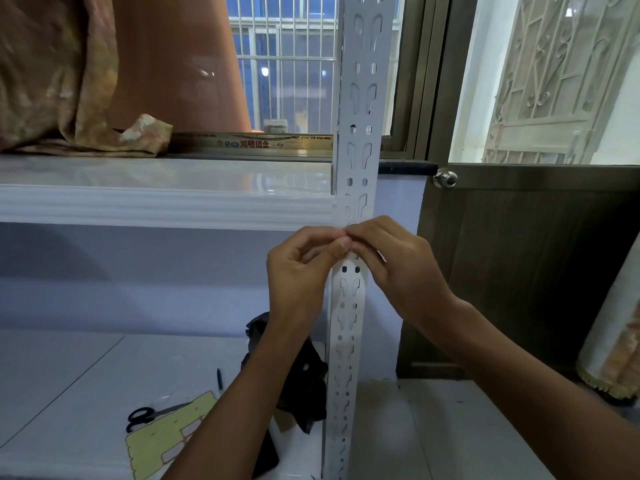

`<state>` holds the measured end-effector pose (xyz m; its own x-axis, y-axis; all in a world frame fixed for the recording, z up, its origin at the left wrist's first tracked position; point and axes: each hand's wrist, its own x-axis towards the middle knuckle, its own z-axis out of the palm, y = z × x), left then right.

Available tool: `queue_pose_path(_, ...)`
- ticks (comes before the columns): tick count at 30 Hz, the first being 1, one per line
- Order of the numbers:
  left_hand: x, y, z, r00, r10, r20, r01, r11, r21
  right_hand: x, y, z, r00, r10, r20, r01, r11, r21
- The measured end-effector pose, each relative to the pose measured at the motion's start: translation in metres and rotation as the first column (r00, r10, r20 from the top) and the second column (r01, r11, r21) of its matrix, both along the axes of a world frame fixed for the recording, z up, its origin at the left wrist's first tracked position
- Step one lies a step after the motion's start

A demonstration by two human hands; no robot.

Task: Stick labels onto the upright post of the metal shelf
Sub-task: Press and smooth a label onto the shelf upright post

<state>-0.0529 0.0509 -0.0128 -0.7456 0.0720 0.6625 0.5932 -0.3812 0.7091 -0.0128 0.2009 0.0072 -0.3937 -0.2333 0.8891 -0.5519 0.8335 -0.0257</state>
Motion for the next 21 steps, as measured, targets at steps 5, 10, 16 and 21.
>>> queue_pose_path(5, -0.011, 0.000, 0.004, 0.995, 0.099, 0.009, -0.099, 0.995, -0.008, -0.003, 0.002, -0.008, 0.984, -0.115, -0.137, 0.110, 0.993, -0.044)
queue_pose_path(10, -0.005, 0.006, -0.001, 0.933, 0.306, -0.189, -0.338, 0.926, -0.167, -0.012, -0.006, -0.016, 0.948, -0.245, -0.204, 0.262, 0.963, 0.063)
queue_pose_path(16, -0.003, 0.003, 0.001, 0.913, 0.344, -0.220, -0.385, 0.904, -0.186, -0.018, -0.017, -0.019, 0.913, -0.303, -0.272, 0.324, 0.946, 0.034)
queue_pose_path(21, -0.001, -0.001, 0.006, 0.926, 0.327, -0.187, -0.364, 0.903, -0.227, -0.022, -0.021, -0.019, 0.922, -0.319, -0.218, 0.321, 0.947, -0.030)
